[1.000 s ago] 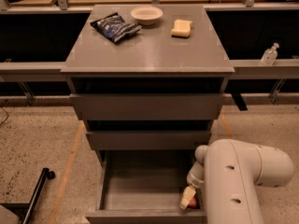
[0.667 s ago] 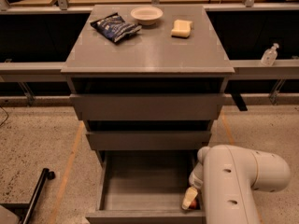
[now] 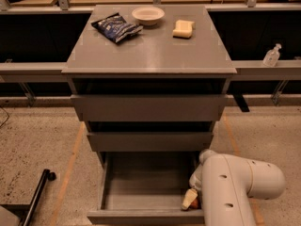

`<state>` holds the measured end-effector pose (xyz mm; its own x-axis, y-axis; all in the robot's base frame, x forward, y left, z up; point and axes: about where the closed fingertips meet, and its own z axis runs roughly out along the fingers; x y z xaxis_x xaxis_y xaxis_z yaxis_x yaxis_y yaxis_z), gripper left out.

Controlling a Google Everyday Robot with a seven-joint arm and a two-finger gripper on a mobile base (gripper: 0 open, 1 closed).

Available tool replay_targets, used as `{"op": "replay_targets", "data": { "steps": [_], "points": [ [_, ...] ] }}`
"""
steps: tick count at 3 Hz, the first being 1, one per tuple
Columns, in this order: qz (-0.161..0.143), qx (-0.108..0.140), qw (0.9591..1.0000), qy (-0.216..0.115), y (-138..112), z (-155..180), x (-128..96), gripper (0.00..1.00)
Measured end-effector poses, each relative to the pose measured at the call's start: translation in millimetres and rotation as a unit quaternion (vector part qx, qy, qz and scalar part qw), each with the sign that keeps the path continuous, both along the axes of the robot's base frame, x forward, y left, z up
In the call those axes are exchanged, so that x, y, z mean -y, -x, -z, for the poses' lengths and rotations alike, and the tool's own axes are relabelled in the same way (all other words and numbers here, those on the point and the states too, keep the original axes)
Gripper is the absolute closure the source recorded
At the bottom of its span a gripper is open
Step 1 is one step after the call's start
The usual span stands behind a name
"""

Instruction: Pick apple from bottom drawer and place on counter

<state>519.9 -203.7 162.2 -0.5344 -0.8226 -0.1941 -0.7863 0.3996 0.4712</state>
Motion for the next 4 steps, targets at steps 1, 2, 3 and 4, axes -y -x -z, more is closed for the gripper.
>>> {"op": "replay_targets", "data": {
  "steps": [1, 2, 3, 4],
  "points": [
    [0.000, 0.000, 1.0000, 0.000, 0, -6, 0, 0.41],
    [0.000, 0.000, 1.0000, 0.000, 0, -10, 0, 0.64],
    [-0.013, -0.017, 0.9996, 0.020, 15, -3, 2, 0.87],
    [-0.013, -0.017, 0.9996, 0.020, 15, -5, 2, 1.00]
  ]
}}
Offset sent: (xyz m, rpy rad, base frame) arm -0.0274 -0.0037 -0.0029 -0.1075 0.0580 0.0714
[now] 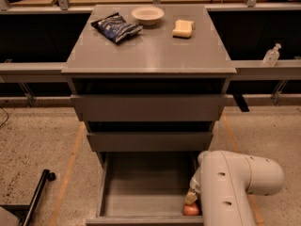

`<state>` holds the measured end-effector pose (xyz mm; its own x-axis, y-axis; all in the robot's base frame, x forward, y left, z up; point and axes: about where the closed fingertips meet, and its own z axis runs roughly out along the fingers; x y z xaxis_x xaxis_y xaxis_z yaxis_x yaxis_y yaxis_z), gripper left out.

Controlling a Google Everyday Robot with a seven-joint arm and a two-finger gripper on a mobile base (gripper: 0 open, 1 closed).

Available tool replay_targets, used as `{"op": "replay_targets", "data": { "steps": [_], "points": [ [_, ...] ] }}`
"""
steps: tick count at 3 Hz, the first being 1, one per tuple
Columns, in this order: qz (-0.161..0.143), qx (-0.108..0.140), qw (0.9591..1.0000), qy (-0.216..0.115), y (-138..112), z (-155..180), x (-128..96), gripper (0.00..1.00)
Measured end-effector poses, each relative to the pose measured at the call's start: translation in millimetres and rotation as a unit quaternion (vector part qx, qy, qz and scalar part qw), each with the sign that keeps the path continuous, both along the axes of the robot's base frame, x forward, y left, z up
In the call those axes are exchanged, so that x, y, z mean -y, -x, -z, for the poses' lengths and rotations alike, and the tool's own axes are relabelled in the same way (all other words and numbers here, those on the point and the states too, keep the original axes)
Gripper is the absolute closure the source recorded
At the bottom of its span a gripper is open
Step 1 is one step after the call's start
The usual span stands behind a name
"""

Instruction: Pick apple from bottom drawer and place on counter

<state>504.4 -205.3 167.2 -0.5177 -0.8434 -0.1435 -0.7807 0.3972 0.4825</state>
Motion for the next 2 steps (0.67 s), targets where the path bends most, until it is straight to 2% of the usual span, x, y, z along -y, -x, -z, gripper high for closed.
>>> {"op": "replay_targets", "data": {
  "steps": [1, 2],
  "points": [
    [0.000, 0.000, 1.0000, 0.000, 0, 0, 0, 0.86],
    [-0.010, 0.015, 0.9998, -0.005, 5, -15, -4, 0.62]
  ]
}}
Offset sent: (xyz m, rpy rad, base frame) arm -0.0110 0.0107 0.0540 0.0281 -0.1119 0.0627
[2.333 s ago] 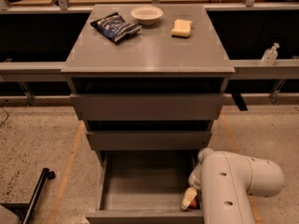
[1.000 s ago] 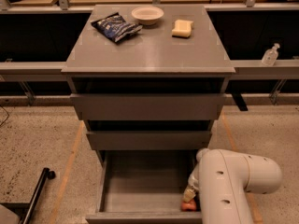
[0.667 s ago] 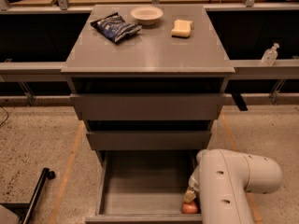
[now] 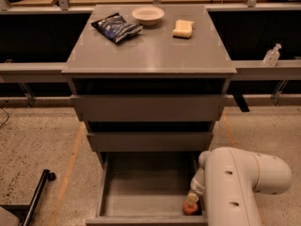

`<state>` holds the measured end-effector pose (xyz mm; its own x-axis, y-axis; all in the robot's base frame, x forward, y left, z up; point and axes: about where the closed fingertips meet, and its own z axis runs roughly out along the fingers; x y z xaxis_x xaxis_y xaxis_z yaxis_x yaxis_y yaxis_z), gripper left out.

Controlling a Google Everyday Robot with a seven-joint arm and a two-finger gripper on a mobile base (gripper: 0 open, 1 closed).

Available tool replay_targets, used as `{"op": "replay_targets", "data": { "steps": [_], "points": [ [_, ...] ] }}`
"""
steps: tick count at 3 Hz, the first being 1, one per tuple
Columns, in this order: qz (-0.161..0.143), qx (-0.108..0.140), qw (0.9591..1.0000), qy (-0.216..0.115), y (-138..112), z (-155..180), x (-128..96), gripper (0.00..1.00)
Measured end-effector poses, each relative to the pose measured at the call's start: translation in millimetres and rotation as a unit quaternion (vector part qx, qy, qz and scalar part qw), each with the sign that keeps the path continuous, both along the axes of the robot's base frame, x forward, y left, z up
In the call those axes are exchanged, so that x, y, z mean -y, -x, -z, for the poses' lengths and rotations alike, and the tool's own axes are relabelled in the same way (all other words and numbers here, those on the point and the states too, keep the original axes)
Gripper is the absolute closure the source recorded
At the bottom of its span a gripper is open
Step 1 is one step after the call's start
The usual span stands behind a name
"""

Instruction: Pick apple from bottom drawer and place on counter

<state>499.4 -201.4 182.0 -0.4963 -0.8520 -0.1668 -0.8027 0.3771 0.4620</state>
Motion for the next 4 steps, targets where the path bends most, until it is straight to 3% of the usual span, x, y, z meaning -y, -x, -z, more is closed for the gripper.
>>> {"op": "replay_targets", "data": {
  "steps": [1, 2, 3, 4],
  "points": [
    [-0.011, 0.021, 0.9997, -0.007, 6, -20, -5, 0.39],
    [-0.017, 0.037, 0.9990, -0.018, 10, -34, -10, 0.08],
    [-0.020, 0.044, 0.9985, -0.024, 10, -38, -13, 0.00],
    [-0.020, 0.044, 0.9985, -0.025, 10, -38, -13, 0.00]
  ]
}}
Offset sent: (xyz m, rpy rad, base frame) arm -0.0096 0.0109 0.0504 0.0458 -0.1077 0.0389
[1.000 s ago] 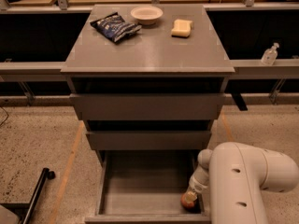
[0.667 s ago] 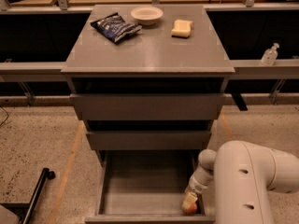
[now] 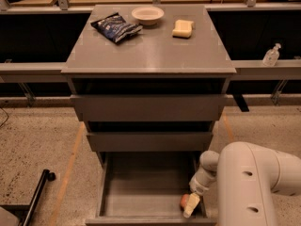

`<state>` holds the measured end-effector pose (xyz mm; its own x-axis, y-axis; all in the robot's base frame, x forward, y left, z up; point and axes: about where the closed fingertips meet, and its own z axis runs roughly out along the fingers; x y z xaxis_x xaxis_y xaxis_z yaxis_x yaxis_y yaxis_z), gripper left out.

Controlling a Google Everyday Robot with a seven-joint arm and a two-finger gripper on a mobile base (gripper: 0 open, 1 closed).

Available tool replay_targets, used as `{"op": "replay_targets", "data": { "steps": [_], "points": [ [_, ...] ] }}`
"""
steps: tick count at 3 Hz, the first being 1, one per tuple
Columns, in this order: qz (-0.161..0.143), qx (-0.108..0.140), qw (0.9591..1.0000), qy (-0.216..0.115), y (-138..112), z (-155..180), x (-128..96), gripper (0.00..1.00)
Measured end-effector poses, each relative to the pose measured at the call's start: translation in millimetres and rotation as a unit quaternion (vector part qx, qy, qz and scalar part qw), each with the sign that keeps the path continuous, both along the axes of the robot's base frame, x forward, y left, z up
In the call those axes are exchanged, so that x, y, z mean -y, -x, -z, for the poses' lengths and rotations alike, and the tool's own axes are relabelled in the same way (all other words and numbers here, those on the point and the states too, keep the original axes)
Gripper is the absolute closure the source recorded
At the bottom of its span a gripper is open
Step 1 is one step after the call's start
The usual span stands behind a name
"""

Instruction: Pick apple from bottom drawer and place on counter

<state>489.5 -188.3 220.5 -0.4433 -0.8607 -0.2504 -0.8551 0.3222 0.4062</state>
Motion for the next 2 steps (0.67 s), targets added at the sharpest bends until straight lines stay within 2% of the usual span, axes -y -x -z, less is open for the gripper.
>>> {"op": "replay_targets", "data": {
  "steps": [2],
  "points": [
    [-0.007, -0.060, 0.9980, -0.021, 13, 39, -11, 0.00]
  ]
}}
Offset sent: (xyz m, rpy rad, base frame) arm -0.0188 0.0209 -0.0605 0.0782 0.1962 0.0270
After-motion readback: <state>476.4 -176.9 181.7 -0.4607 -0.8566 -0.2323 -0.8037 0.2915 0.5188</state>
